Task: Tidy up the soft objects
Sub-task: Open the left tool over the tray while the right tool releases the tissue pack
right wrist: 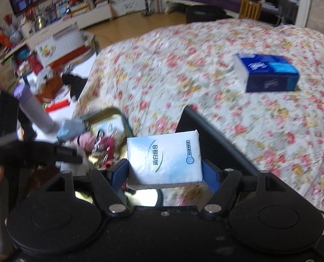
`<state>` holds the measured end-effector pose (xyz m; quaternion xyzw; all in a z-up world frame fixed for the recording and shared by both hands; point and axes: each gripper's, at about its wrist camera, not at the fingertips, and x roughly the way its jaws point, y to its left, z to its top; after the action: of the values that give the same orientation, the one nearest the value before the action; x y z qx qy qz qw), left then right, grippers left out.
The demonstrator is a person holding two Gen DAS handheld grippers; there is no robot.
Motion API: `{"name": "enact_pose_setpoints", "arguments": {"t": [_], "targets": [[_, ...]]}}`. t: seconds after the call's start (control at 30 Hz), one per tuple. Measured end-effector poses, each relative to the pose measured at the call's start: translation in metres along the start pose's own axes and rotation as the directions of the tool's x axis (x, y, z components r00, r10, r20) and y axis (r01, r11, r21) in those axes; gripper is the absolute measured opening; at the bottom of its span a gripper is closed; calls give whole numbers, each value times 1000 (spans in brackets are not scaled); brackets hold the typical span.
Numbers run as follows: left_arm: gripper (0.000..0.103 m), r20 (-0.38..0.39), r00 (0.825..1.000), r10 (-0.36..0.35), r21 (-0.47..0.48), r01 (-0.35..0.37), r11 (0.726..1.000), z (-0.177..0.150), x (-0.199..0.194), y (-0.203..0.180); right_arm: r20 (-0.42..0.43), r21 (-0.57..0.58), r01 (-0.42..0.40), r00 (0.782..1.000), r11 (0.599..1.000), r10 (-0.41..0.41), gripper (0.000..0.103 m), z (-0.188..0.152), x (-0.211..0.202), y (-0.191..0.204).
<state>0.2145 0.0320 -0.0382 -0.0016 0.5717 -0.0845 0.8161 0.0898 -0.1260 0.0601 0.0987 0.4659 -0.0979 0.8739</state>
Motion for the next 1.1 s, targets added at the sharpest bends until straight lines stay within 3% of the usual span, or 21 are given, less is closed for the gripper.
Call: {"name": "enact_pose_setpoints", "arguments": {"t": [0.33, 0.93, 1.07, 1.1], "targets": [[43, -23, 999, -25, 2, 25, 1000, -2, 14, 7, -107, -47, 16, 994, 999, -21, 71, -11, 42, 23], [46, 33, 999, 3, 34, -4, 999, 7, 12, -6, -119, -181, 21, 992, 983, -43, 71, -17, 54, 44], [65, 60, 998, 10, 42, -13, 999, 9, 10, -9, -127, -188, 13, 991, 982, -38, 71, -18, 56, 46], [65, 68, 998, 12, 43, -15, 999, 9, 8, -9, -127, -191, 13, 991, 982, -37, 71, -18, 56, 46]]}}
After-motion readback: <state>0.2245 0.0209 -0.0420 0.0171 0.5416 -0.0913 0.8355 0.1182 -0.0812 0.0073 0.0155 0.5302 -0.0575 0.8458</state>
